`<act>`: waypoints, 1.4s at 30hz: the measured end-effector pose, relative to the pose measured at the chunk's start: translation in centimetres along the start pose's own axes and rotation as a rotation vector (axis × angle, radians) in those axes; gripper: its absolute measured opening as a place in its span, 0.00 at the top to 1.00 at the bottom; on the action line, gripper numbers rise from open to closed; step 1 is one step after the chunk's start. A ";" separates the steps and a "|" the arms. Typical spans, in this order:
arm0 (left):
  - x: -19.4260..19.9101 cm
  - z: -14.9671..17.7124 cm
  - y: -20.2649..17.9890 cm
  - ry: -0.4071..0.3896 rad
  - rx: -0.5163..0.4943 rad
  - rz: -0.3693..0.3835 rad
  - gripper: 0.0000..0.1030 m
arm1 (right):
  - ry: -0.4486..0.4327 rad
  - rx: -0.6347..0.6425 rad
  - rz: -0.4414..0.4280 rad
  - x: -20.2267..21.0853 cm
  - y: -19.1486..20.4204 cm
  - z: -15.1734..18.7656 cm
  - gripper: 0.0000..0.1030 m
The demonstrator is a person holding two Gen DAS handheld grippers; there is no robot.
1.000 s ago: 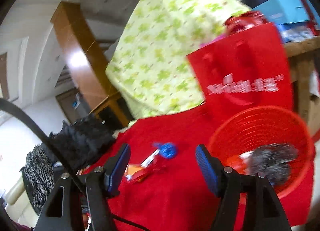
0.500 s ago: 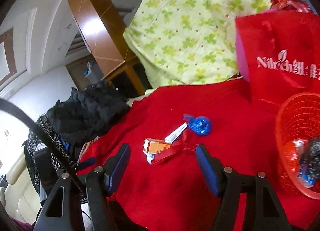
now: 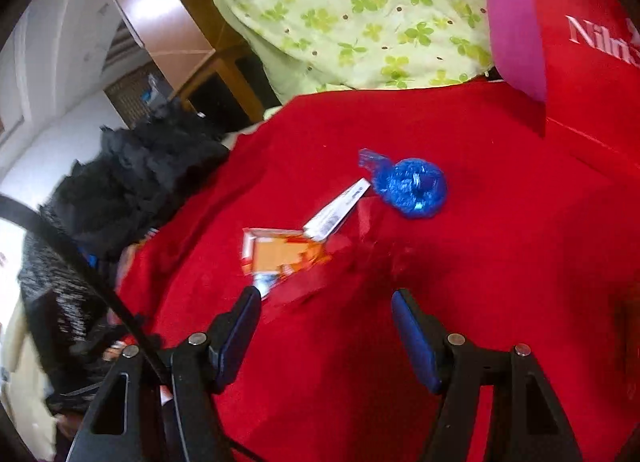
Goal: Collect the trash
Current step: 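Move both grippers back over the remaining trash on the table, then grasp the small white box with the left gripper while the right grasps red ribbon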
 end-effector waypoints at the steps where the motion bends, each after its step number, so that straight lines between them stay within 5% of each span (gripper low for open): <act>1: -0.5 -0.5 0.1 0.002 -0.003 0.008 0.20 | 0.009 0.025 0.014 -1.1 -0.2 -0.6 0.31; 5: -3.2 -3.5 -0.4 -0.001 -0.043 0.055 0.20 | 0.045 0.118 0.043 -4.8 -0.9 -2.3 0.31; 11: -6.9 -6.7 -3.6 0.018 -0.127 0.185 0.18 | 0.172 0.136 -0.027 -10.7 -2.4 -2.3 0.31; 14: -9.3 -7.0 -5.1 0.044 -0.204 0.180 0.18 | 0.207 0.137 -0.042 -12.1 -3.1 -1.3 0.31; 18: -12.4 -6.6 -5.2 0.114 -0.223 0.162 0.18 | 0.214 0.186 -0.025 -11.8 -3.5 -0.3 0.55; 22: -14.1 -6.0 -4.6 0.163 -0.155 0.203 0.19 | 0.201 0.206 -0.005 -10.9 -3.5 0.1 0.59; 24: -14.2 -6.0 -4.4 0.170 -0.130 0.221 0.35 | 0.184 0.182 -0.015 -10.2 -3.6 0.1 0.61; 25: -14.2 -5.9 -4.4 0.185 -0.114 0.238 0.49 | 0.168 0.165 -0.022 -9.7 -3.6 0.1 0.61; 33: -10.7 -6.0 -4.4 0.119 -0.086 0.222 0.51 | 0.078 0.095 -0.053 -3.7 -2.8 1.5 0.61; 42: -0.3 -5.1 -6.7 -0.039 -0.122 0.202 0.51 | -0.095 0.083 -0.036 6.5 -0.9 1.9 0.61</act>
Point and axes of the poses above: each gripper's, at about its wrist camera, not at the fingertips, and x roughly against the way its jaws point, y to its left, z to its underside, the point moved 6 cm from there along -x, roughly the way its jaws point, and after that the axes turned 6 degrees about x, right-handed, at the moved point
